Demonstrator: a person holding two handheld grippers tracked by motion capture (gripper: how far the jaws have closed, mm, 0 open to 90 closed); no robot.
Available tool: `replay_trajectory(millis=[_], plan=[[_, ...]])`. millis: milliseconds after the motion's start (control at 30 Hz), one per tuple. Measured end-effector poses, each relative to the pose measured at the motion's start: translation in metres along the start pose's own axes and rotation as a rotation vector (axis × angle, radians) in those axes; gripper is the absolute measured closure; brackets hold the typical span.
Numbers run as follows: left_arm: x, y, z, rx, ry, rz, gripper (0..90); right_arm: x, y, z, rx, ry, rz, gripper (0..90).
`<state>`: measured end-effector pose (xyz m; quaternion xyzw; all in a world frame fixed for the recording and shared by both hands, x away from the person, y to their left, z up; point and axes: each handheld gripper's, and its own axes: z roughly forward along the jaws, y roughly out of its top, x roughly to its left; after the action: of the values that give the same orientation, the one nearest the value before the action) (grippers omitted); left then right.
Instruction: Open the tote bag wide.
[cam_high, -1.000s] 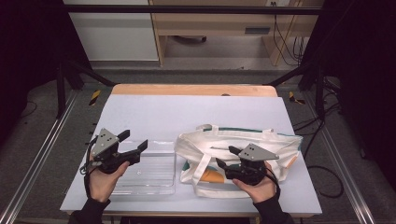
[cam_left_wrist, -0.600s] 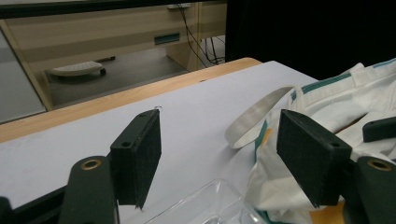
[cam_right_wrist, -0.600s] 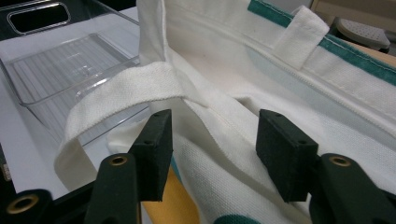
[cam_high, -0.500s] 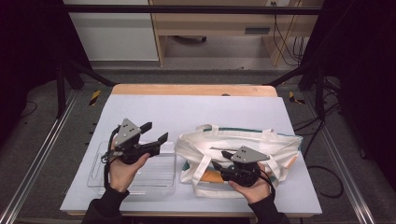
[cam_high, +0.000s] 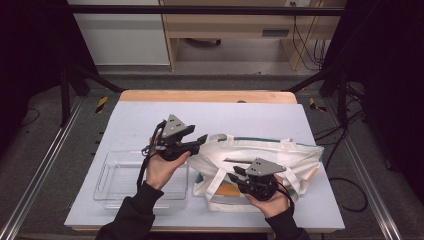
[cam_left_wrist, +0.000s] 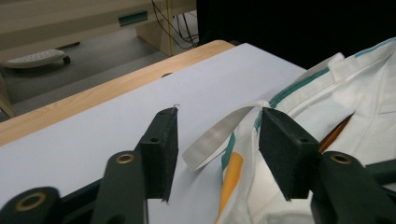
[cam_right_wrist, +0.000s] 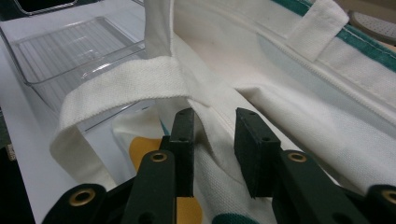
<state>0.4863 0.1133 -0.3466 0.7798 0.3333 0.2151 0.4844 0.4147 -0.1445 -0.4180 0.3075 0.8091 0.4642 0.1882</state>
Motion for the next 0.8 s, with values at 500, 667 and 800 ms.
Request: replay_trajectory(millis=[500,667,800], plan=[[0.0,-0.015,0.021,0.137,-0.053,-0.017,87.5,0.004,-0.002,-0.004,0.045,0.047,0.007,84.2],[0.001,-0.025,0.021,0.162,-0.053,-0.041,89.9,0.007,-0.005,-0.006,0.055,0.054,0.011,84.5],[0.006,-0.025,0.013,0.11,-0.081,-0.056,87.4,0.008,-0.007,-0.005,0.053,0.052,0.014,84.6]])
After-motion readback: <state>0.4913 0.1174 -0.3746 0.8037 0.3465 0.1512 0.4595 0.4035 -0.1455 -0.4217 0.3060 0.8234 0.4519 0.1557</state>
